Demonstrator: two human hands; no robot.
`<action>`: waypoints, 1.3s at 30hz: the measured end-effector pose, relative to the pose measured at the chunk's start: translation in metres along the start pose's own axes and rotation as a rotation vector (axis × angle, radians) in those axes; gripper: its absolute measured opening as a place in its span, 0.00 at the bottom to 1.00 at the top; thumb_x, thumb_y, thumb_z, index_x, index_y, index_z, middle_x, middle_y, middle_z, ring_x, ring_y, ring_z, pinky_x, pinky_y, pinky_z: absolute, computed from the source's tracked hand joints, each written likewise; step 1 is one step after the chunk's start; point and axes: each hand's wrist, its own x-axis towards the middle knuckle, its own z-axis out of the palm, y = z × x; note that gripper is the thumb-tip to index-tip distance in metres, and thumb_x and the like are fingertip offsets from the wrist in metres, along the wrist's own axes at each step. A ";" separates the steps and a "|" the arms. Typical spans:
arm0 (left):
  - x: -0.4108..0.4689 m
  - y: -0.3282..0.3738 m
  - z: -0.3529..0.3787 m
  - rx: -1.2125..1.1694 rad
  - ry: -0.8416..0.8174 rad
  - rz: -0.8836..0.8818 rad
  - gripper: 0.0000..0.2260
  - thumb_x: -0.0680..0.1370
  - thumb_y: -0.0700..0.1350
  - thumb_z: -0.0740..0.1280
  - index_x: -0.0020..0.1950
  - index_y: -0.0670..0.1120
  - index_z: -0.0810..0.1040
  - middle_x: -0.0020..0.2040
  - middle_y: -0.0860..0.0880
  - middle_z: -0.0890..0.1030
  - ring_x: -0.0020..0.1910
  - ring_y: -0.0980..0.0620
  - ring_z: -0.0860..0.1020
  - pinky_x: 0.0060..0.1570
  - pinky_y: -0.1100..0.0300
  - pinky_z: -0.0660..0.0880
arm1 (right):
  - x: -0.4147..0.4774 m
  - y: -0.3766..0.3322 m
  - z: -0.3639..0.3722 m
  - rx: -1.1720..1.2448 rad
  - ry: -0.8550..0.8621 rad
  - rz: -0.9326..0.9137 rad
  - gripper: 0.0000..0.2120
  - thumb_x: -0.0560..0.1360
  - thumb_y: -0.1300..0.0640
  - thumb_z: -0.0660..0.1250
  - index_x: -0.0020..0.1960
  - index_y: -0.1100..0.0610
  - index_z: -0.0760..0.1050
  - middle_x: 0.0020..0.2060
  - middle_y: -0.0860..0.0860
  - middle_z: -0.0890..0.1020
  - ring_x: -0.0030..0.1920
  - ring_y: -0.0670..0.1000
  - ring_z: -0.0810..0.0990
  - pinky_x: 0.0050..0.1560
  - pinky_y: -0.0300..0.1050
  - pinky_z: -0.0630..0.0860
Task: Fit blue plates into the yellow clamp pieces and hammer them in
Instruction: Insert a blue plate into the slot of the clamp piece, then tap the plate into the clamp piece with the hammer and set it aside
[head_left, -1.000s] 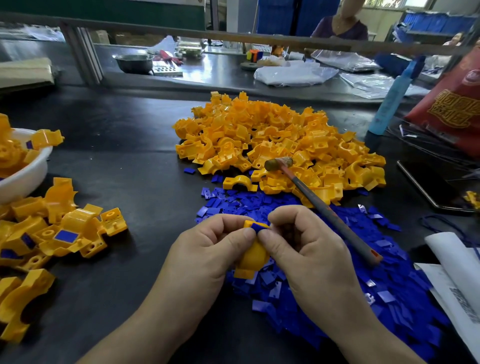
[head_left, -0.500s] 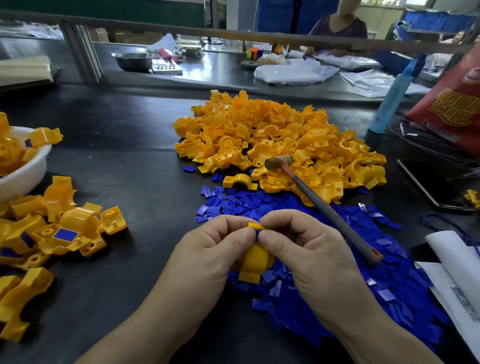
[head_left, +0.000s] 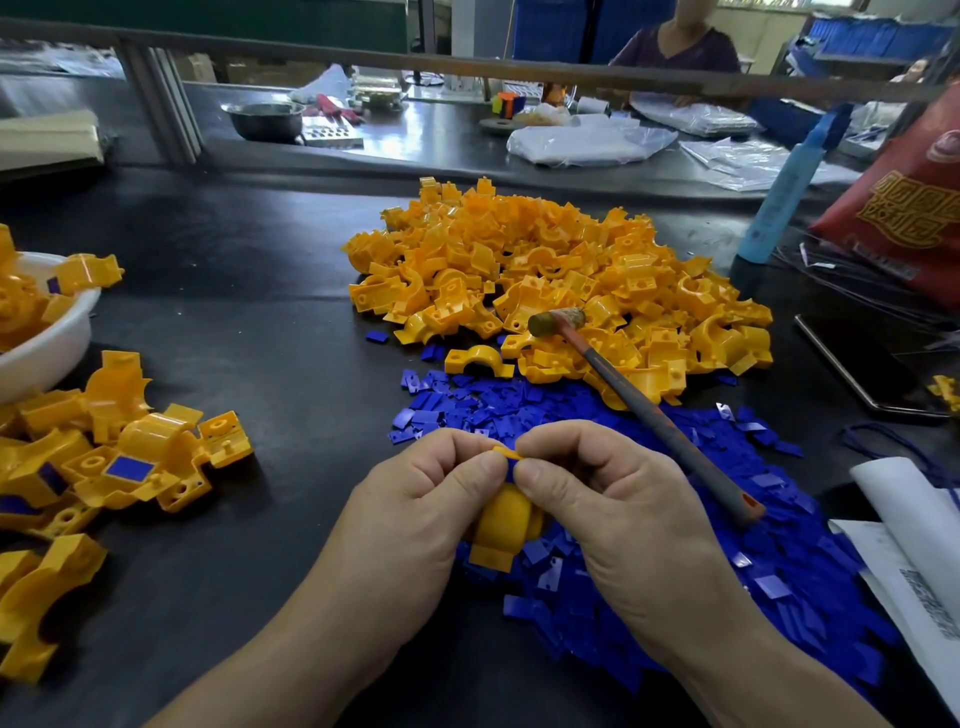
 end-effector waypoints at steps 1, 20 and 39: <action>0.000 0.000 0.000 0.013 0.000 0.005 0.15 0.67 0.63 0.66 0.47 0.58 0.83 0.44 0.50 0.86 0.43 0.51 0.85 0.38 0.61 0.80 | -0.001 0.000 0.000 -0.005 -0.001 -0.002 0.10 0.68 0.48 0.68 0.48 0.41 0.80 0.45 0.43 0.83 0.47 0.44 0.82 0.43 0.36 0.79; 0.019 0.016 -0.060 0.859 0.317 -0.242 0.10 0.81 0.53 0.63 0.44 0.55 0.81 0.41 0.54 0.83 0.40 0.52 0.80 0.39 0.55 0.78 | 0.019 0.012 -0.064 -1.291 0.333 -0.003 0.23 0.74 0.44 0.63 0.65 0.53 0.70 0.58 0.53 0.76 0.57 0.56 0.72 0.52 0.53 0.72; 0.022 0.004 -0.065 1.421 0.270 -0.220 0.18 0.73 0.64 0.67 0.57 0.55 0.75 0.51 0.54 0.76 0.50 0.52 0.76 0.44 0.57 0.76 | 0.018 -0.008 -0.047 -0.502 0.241 0.075 0.11 0.76 0.54 0.66 0.48 0.40 0.67 0.40 0.47 0.79 0.35 0.46 0.81 0.32 0.39 0.73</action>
